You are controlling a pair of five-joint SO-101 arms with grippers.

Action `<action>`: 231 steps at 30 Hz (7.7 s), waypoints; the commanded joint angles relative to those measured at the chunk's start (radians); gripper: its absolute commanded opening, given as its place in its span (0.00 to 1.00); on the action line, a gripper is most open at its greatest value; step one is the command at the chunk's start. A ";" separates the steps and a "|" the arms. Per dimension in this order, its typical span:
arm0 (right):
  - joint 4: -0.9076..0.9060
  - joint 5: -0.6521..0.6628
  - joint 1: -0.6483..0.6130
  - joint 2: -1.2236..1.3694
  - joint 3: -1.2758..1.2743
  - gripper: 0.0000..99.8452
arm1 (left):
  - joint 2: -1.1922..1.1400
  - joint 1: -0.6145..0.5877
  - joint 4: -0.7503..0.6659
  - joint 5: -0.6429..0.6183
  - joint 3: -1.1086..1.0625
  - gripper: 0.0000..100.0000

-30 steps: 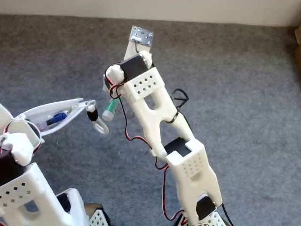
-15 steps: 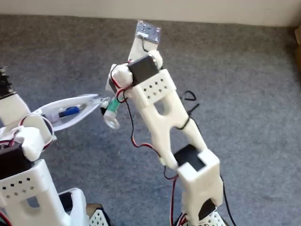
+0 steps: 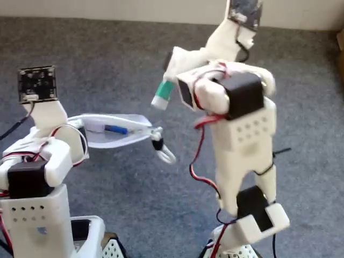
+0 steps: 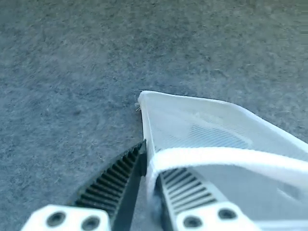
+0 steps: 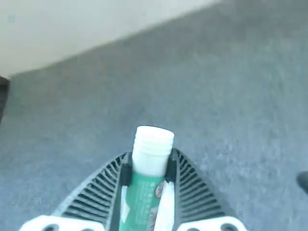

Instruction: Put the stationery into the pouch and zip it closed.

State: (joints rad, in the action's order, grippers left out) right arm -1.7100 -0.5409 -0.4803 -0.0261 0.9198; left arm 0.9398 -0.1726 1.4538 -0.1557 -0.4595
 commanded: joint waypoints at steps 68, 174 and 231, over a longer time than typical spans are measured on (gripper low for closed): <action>2.005 0.396 -0.323 -1.242 -2.124 0.00 | -0.263 0.111 0.094 -0.032 0.239 0.00; 1.029 0.644 -0.219 -1.481 -2.187 0.18 | -0.257 0.053 0.049 -0.029 0.137 0.00; 1.256 0.661 -0.199 -1.491 -2.265 0.14 | -0.262 0.053 0.044 0.003 0.134 0.00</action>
State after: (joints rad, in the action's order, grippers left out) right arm -0.4764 0.1281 -0.6659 -1.5006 -1.4185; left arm 0.7020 -0.1020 1.5136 -0.1726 -0.3153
